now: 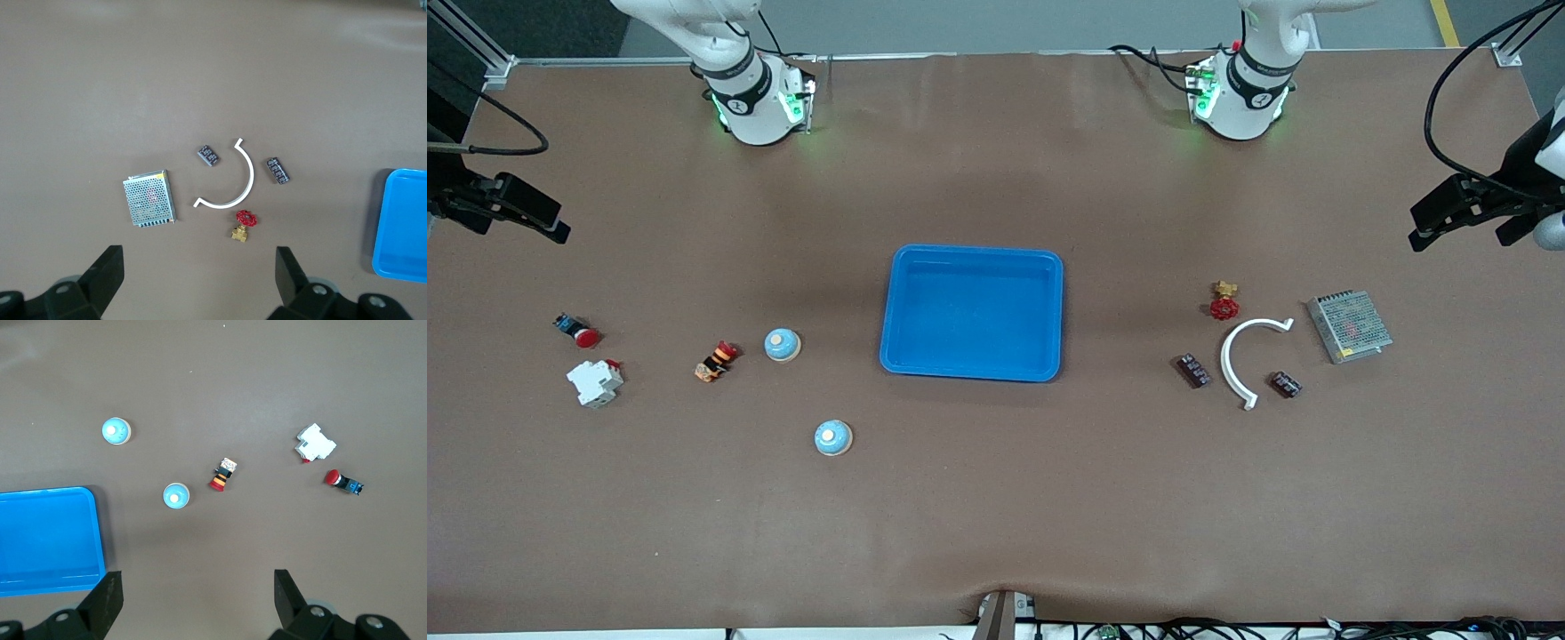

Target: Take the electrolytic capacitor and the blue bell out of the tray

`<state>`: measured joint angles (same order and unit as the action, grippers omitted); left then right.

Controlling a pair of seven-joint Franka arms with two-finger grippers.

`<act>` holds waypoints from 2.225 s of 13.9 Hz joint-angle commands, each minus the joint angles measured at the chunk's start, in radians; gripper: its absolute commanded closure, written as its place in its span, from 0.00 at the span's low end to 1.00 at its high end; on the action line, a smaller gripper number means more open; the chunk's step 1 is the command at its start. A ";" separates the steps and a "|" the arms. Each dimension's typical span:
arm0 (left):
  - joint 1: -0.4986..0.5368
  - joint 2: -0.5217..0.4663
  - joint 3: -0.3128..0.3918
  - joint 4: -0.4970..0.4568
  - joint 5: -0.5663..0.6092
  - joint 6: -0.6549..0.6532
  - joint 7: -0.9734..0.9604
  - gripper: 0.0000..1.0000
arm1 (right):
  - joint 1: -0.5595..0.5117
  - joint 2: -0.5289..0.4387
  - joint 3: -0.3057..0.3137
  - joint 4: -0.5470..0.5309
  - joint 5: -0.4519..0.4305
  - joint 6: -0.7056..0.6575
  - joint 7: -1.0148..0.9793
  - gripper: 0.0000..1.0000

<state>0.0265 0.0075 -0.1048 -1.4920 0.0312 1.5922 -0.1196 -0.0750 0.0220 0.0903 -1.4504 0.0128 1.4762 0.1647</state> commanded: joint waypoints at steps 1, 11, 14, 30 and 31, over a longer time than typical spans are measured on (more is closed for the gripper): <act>0.003 -0.001 0.000 0.018 0.018 -0.011 0.012 0.00 | -0.012 0.009 0.016 0.024 -0.014 -0.013 -0.004 0.00; 0.001 -0.003 -0.006 0.018 0.016 -0.031 0.028 0.00 | 0.188 0.007 -0.199 0.024 -0.008 -0.017 -0.002 0.00; 0.000 -0.003 -0.007 0.016 0.016 -0.046 0.026 0.00 | 0.189 0.007 -0.198 0.024 -0.005 -0.016 0.001 0.00; 0.052 -0.004 0.010 0.015 -0.067 -0.071 0.037 0.00 | 0.178 0.007 -0.195 0.021 -0.001 -0.016 -0.004 0.00; 0.055 -0.001 0.010 0.013 -0.057 -0.068 0.056 0.00 | 0.178 0.007 -0.195 0.021 -0.001 -0.016 -0.004 0.00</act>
<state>0.0739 0.0062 -0.0966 -1.4859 -0.0229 1.5380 -0.1062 0.0957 0.0229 -0.0951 -1.4502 0.0132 1.4755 0.1641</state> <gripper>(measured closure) 0.000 0.000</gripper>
